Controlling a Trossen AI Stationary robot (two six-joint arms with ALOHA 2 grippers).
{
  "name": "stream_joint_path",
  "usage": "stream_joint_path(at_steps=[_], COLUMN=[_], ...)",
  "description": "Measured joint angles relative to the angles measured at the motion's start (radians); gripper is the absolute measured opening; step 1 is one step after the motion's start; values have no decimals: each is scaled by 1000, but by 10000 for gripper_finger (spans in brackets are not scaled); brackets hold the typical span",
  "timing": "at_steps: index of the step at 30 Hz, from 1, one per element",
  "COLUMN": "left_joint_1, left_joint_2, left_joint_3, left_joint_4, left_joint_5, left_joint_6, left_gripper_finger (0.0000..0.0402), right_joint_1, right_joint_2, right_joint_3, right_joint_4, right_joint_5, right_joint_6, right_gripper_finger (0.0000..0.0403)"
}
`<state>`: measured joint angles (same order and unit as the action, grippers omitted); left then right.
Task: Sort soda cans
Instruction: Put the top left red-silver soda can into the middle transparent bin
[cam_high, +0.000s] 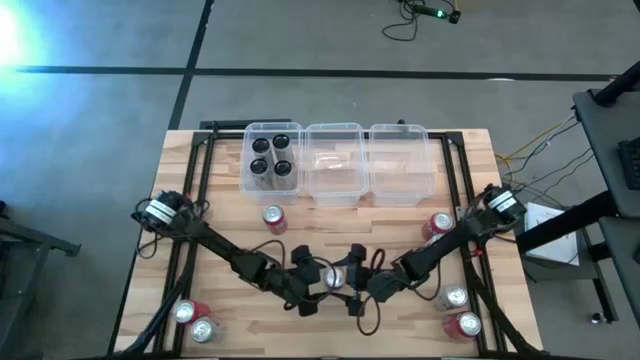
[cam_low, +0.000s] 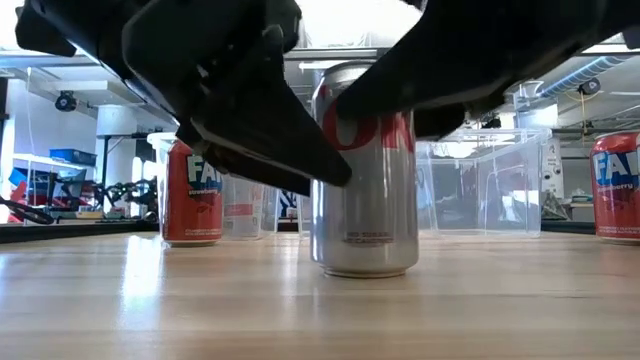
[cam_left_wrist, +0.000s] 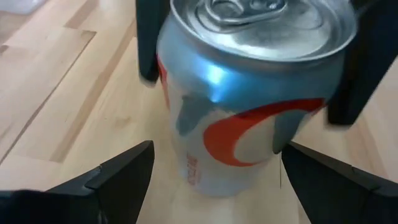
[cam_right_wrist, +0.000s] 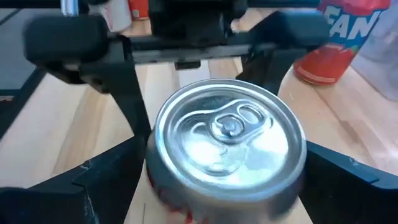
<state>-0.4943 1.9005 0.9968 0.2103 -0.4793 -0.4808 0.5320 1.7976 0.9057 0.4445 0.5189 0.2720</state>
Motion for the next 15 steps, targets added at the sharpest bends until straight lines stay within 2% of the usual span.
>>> stream_joint_path(at_steps=[9, 15], left_joint_1=[-9, -21], left_joint_2=[-53, -90], left_joint_3=[-65, -104], left_joint_4=[-5, -2], left_joint_5=[-1, -2], left_joint_6=[-30, -69], left_gripper_finger=[336, 336], right_joint_1=[-2, -8], right_joint_2=[47, 24], right_joint_3=[51, 49], right_joint_4=[-1, -24], right_joint_5=[5, -1], right_joint_6=[0, 11], right_gripper_finger=[361, 312])
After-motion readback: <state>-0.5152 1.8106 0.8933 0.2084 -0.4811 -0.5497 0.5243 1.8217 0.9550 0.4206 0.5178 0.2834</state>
